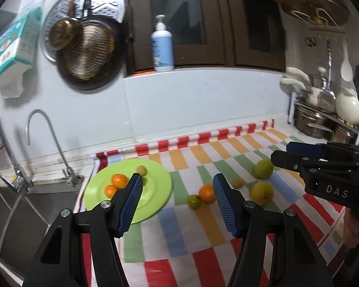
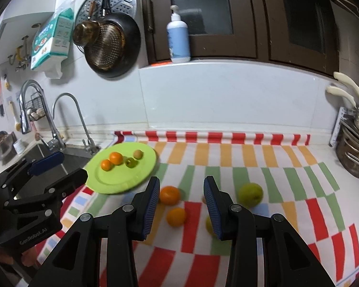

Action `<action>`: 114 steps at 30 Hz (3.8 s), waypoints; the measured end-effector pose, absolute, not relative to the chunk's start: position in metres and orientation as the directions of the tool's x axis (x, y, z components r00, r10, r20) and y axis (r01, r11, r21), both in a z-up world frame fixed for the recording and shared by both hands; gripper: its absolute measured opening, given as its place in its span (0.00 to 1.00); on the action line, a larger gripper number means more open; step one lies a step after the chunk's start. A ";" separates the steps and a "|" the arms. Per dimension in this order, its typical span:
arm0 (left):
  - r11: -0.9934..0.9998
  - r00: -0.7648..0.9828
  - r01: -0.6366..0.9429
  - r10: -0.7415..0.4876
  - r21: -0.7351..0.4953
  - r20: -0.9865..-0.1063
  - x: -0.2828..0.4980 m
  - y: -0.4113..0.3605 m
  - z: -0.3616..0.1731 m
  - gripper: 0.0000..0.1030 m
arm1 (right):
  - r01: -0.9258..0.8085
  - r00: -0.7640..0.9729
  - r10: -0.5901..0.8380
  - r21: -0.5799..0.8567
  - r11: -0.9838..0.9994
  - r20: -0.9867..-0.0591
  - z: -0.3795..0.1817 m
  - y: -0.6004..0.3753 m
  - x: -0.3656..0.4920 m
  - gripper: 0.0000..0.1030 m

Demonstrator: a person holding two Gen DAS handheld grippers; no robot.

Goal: Organize fruits

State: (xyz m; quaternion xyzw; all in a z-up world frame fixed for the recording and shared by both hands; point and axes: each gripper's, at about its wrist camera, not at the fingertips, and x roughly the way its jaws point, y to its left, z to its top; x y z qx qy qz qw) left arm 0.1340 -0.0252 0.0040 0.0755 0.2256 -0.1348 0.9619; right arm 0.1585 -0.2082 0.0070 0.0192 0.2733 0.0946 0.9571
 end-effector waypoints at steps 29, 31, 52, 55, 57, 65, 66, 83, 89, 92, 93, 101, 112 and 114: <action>0.830 0.643 0.553 -0.370 0.073 -0.671 0.194 -0.093 -0.090 0.58 | -0.148 0.670 0.163 0.086 0.985 -0.724 -0.097 -0.243 0.204 0.53; 0.820 0.630 0.566 -0.364 0.085 -0.686 0.199 -0.098 -0.095 0.58 | -0.141 0.666 0.154 0.080 0.987 -0.730 -0.101 -0.244 0.208 0.53; 0.812 0.509 0.581 -0.408 -0.047 -0.758 0.227 -0.105 -0.116 0.32 | -0.126 0.638 0.193 0.146 0.981 -0.745 -0.121 -0.250 0.233 0.49; 0.824 0.522 0.564 -0.403 -0.051 -0.752 0.225 -0.100 -0.113 0.32 | -0.122 0.639 0.190 0.145 0.982 -0.746 -0.120 -0.249 0.231 0.49; 0.834 0.537 0.549 -0.397 -0.049 -0.744 0.222 -0.096 -0.108 0.32 | -0.121 0.640 0.190 0.146 0.982 -0.745 -0.119 -0.249 0.230 0.49; 0.858 0.589 0.512 -0.384 -0.039 -0.712 0.206 -0.080 -0.089 0.32 | -0.151 0.655 0.210 0.146 0.978 -0.726 -0.108 -0.239 0.221 0.49; 0.862 0.595 0.505 -0.383 -0.042 -0.707 0.204 -0.077 -0.086 0.32 | -0.158 0.658 0.214 0.146 0.977 -0.722 -0.105 -0.238 0.219 0.49; 0.907 0.711 0.421 -0.342 -0.017 -0.615 0.156 -0.044 -0.041 0.32 | -0.246 0.729 0.267 0.122 0.961 -0.631 -0.054 -0.213 0.179 0.49; 0.926 0.750 0.378 -0.302 0.007 -0.589 0.141 -0.028 -0.029 0.32 | -0.272 0.746 0.285 0.114 0.955 -0.602 -0.040 -0.201 0.167 0.49; 0.937 0.770 0.349 -0.275 0.020 -0.576 0.136 -0.018 -0.025 0.32 | -0.285 0.751 0.293 0.108 0.952 -0.591 -0.035 -0.194 0.163 0.49; 0.940 0.774 0.340 -0.267 0.021 -0.575 0.134 -0.014 -0.024 0.32 | -0.289 0.753 0.294 0.106 0.952 -0.588 -0.033 -0.192 0.162 0.49; 0.961 0.799 0.274 -0.213 0.025 -0.563 0.128 0.016 -0.016 0.32 | -0.324 0.763 0.318 0.093 0.942 -0.563 -0.021 -0.165 0.164 0.49; 0.978 0.818 0.207 -0.161 0.022 -0.552 0.143 0.058 -0.009 0.32 | -0.370 0.740 0.364 0.111 0.923 -0.566 -0.014 -0.123 0.196 0.49; 0.979 0.825 0.200 -0.157 0.022 -0.544 0.149 0.065 -0.006 0.32 | -0.376 0.728 0.375 0.124 0.918 -0.574 -0.015 -0.116 0.205 0.49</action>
